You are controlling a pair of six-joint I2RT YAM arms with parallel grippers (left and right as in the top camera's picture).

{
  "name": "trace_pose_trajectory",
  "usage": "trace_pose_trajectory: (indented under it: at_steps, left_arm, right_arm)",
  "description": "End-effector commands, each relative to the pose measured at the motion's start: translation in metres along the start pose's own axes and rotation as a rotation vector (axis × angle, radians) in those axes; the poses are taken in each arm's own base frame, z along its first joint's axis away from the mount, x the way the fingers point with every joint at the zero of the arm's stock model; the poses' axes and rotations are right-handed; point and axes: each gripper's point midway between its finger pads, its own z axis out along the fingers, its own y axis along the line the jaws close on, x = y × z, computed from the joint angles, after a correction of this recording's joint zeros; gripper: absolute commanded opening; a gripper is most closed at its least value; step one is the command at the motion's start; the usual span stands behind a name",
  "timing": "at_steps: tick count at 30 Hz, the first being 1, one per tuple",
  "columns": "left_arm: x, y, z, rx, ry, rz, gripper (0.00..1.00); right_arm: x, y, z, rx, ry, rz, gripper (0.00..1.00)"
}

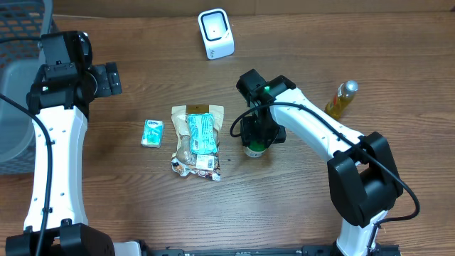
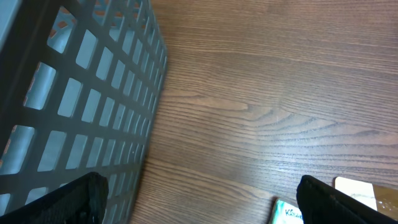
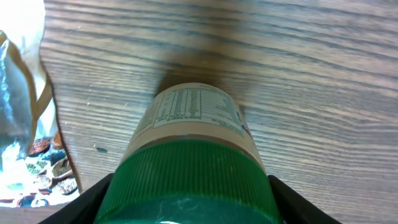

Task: Scan the item barcode
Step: 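Close the right gripper around the green-capped jar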

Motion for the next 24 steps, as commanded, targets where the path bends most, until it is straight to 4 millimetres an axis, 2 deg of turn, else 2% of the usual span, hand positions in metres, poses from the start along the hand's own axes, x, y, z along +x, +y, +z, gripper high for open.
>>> trace_pose_trajectory:
  at_steps: [1, 4, 12, 14, 17, 18, 19, 22, 24]
  left_arm:
    - [-0.008, -0.002, -0.009, 0.006, -0.029, -0.01, 1.0]
    - [-0.008, -0.002, -0.009, 0.006, -0.029, -0.01, 1.0]
    - [-0.008, -0.002, -0.009, 0.006, -0.029, -0.01, 1.0]
    - [-0.008, -0.002, -0.009, 0.006, -0.029, -0.01, 1.0]
    - [-0.008, -0.002, -0.009, 0.006, -0.029, -0.01, 0.99]
    - [-0.008, -0.002, -0.009, 0.006, -0.029, -0.01, 0.99]
    - [-0.008, -0.002, -0.009, 0.006, -0.029, -0.01, 1.0]
    - [-0.008, -0.002, -0.009, 0.006, -0.029, -0.01, 1.0]
    - [-0.008, -0.002, -0.009, 0.006, -0.029, -0.01, 0.99]
  right_arm:
    - [-0.003, 0.01, 0.001, -0.047, -0.001, -0.029, 0.64]
    - [-0.008, 0.012, 0.001, -0.054, -0.021, 0.028, 0.64]
    - [-0.011, 0.014, 0.0, -0.06, -0.036, 0.003, 0.65]
    - [-0.011, 0.014, 0.0, -0.059, -0.036, -0.041, 0.75]
    - [-0.012, 0.012, 0.0, -0.047, -0.044, -0.068, 0.82]
    - [-0.014, 0.01, 0.0, -0.036, -0.051, -0.067, 0.88]
    - [-0.016, 0.009, 0.0, -0.029, -0.059, -0.064, 1.0]
    - [-0.021, 0.01, 0.0, -0.031, -0.08, -0.012, 1.0]
    - [-0.02, 0.01, 0.0, -0.035, -0.077, 0.099, 1.0]
